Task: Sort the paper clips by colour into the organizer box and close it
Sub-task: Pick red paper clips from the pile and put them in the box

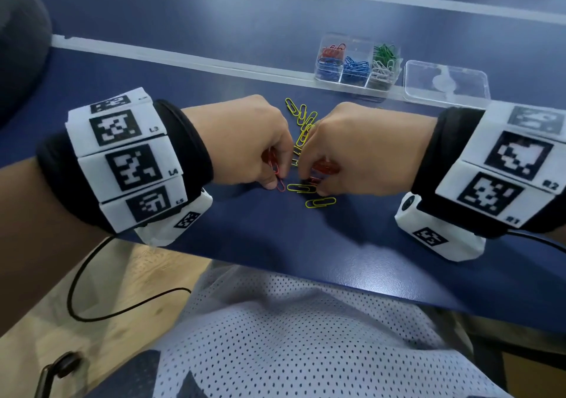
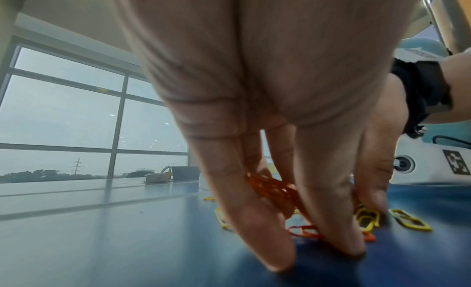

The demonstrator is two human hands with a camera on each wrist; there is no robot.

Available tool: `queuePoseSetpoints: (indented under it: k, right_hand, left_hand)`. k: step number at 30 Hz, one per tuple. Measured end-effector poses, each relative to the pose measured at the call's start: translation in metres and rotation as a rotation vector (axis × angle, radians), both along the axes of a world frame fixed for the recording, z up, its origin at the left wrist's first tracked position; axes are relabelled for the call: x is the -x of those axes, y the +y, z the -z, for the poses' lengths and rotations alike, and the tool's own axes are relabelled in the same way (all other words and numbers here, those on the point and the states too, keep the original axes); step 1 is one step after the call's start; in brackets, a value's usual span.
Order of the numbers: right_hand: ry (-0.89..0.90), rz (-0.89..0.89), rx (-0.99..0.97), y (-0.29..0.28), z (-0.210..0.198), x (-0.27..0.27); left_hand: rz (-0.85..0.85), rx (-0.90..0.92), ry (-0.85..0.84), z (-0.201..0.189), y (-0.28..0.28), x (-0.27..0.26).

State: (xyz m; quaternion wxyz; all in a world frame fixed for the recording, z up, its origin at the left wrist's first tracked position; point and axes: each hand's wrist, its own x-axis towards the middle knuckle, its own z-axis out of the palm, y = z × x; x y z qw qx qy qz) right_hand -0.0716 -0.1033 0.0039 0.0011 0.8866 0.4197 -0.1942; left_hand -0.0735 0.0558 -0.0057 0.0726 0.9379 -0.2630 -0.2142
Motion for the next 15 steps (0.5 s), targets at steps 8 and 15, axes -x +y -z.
queuePoseSetpoints:
  k: [8,15]
  right_hand:
    - [-0.015,0.146,0.030,-0.013,-0.008,-0.004]
    - [-0.099,0.426,-0.162,-0.023,-0.027,-0.055]
  left_hand:
    - [-0.048,0.011,0.026,-0.001,0.002,-0.001]
    - [-0.163,0.168,0.042,-0.023,-0.008,-0.041]
